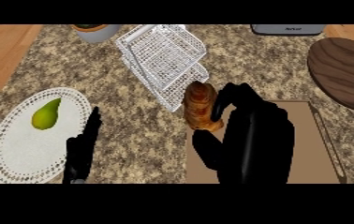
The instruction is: Pick the croissant from the tray and place it in the tiered basket
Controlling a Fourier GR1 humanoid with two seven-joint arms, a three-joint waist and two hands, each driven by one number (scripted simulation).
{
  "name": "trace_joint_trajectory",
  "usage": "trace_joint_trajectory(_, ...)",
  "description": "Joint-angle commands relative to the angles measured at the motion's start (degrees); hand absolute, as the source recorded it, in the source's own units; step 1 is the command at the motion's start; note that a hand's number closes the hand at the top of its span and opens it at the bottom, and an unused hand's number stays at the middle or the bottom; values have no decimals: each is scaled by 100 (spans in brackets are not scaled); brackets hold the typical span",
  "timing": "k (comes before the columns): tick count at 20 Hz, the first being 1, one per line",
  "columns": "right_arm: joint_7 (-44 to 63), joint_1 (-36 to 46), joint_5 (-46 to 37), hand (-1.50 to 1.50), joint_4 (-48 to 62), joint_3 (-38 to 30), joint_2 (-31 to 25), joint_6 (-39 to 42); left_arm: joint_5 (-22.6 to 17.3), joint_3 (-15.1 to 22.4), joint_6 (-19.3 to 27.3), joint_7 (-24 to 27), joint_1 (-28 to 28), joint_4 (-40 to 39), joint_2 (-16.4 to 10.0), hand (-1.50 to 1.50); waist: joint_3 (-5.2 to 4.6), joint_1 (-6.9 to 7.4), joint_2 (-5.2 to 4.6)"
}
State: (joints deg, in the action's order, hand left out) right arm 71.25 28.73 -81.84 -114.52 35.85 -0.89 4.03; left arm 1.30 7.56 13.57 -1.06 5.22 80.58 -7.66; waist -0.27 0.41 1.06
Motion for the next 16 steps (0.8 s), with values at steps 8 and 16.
trace_joint_trajectory(8, 1396, 1744, 469, 150, 1069, -1252, 85, 678, 50, 53, -85, -97, -201, -129, -6, 0, -1, 223, -99)
trace_joint_trajectory(16, 1389, 2998, 1150, 150, 2654, -1929, 85, 310, 74, 89, -98, -174, -260, -67, 30, 0, 12, 277, -135)
